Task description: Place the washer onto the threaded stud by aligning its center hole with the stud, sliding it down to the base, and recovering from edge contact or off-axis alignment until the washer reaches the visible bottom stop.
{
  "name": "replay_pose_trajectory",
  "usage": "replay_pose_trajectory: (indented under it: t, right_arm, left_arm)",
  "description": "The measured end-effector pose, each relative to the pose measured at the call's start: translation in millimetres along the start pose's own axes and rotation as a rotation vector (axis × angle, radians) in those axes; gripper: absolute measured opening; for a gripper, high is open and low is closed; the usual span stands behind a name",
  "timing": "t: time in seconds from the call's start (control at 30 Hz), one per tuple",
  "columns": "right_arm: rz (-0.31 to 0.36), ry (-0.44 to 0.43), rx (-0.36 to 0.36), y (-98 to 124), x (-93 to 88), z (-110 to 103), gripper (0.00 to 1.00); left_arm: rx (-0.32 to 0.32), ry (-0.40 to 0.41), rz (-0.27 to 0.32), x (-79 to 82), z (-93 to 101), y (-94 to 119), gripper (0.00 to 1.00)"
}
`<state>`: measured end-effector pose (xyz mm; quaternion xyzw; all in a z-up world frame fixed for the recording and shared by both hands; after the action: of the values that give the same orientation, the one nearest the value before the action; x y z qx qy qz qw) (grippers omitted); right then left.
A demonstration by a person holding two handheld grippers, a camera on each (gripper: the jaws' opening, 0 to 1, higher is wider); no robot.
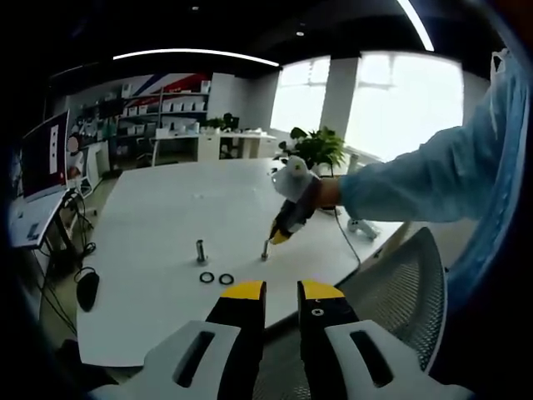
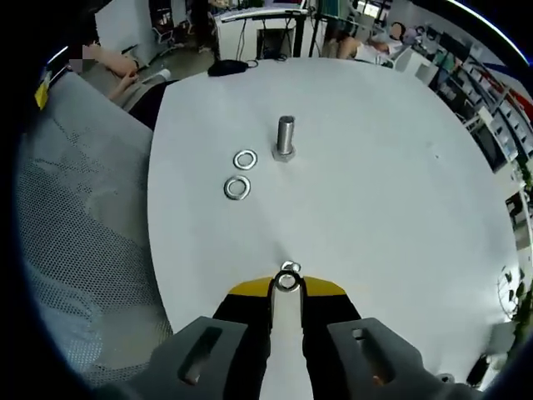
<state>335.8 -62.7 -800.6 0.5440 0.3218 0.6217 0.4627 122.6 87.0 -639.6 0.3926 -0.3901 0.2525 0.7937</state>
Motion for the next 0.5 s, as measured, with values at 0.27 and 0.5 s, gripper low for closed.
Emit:
replay_pose_trajectory:
  t: [0.27,0.5]
  right_arm:
    - [-0.015,-0.001,-0.011,-6.1,1.8,4.3,0.13]
    - [-0.031,0.01,0.011,-8.1,2.4,3.2,0.13]
  left_arm:
    - [0.005,0.002,0.002,-0.1,-0.5,0.5,0.13]
    - [0.007,0.002,0.002,-0.3,-0.6,0.7,0.13]
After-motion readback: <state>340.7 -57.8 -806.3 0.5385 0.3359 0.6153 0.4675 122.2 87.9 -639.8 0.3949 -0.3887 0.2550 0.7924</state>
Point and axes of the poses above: the point that each gripper's makers call its tool centre point, and the gripper's own axes: y roughly backward along the fingers, z roughly to its right, x roughly out of its top, the point moved 1 cm from there along y, roughly backward along the fingers, and after that the axes turned 15 degrees about y, right-handed, at the moved point
